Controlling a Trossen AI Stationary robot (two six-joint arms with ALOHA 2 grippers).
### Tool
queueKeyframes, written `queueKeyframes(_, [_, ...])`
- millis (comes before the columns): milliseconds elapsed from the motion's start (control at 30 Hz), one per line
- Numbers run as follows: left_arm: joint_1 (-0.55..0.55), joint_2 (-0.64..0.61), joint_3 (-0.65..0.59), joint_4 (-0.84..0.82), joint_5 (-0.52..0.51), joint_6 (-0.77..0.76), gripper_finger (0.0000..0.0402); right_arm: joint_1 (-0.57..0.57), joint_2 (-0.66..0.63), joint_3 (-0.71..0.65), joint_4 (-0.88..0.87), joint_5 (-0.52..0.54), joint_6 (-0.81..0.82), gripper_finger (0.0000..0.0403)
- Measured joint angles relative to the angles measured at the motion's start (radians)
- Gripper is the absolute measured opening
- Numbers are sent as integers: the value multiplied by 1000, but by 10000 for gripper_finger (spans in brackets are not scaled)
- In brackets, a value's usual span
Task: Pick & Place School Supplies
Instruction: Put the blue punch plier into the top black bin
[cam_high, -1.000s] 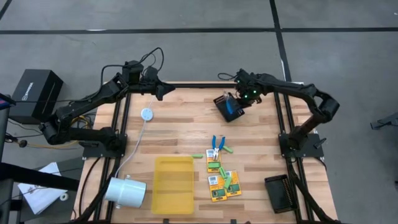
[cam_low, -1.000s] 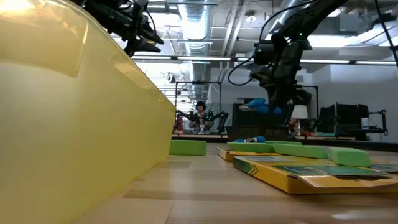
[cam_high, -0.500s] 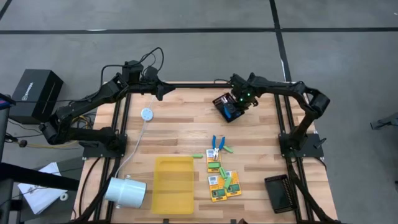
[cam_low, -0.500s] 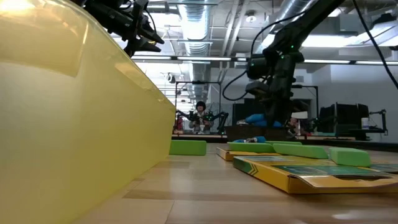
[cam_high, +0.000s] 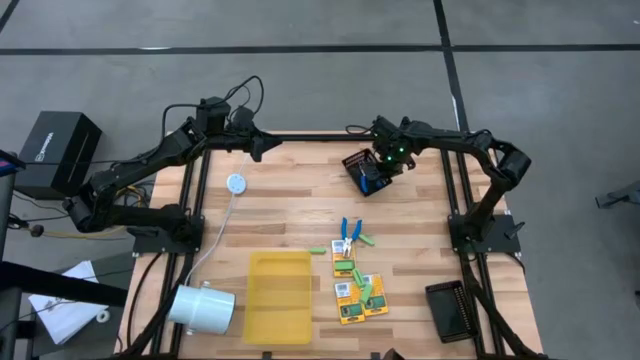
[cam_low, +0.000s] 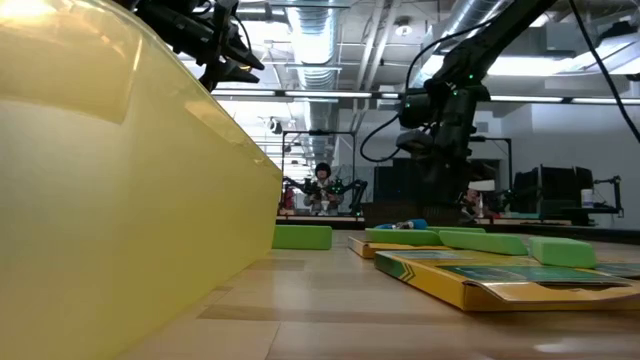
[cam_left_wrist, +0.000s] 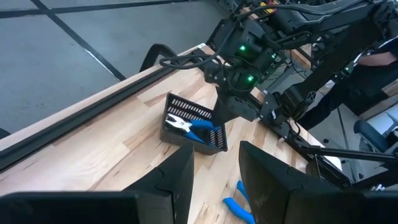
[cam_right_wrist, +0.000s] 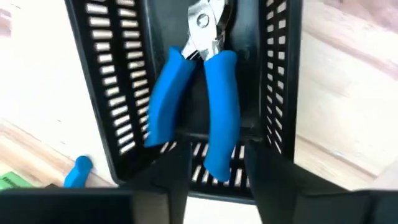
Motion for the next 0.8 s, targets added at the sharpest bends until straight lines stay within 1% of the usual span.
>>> queueKeyframes(167, [12,0,0,0,0,1,121,-2,0,0,0,-1,8,184])
queueKeyframes(333, [23,0,0,0,1,1,121,-4,0,39,-10,-24,8,197])
queueKeyframes(500, [22,0,0,0,22,12,121,-19,-40,128,-19,-24,3,193])
queueKeyframes(667, [19,0,0,0,33,25,121,-39,-103,227,-84,-11,-5,179])
queueKeyframes(800, [11,3,0,1,118,82,121,-2,-167,285,-110,-22,-21,168])
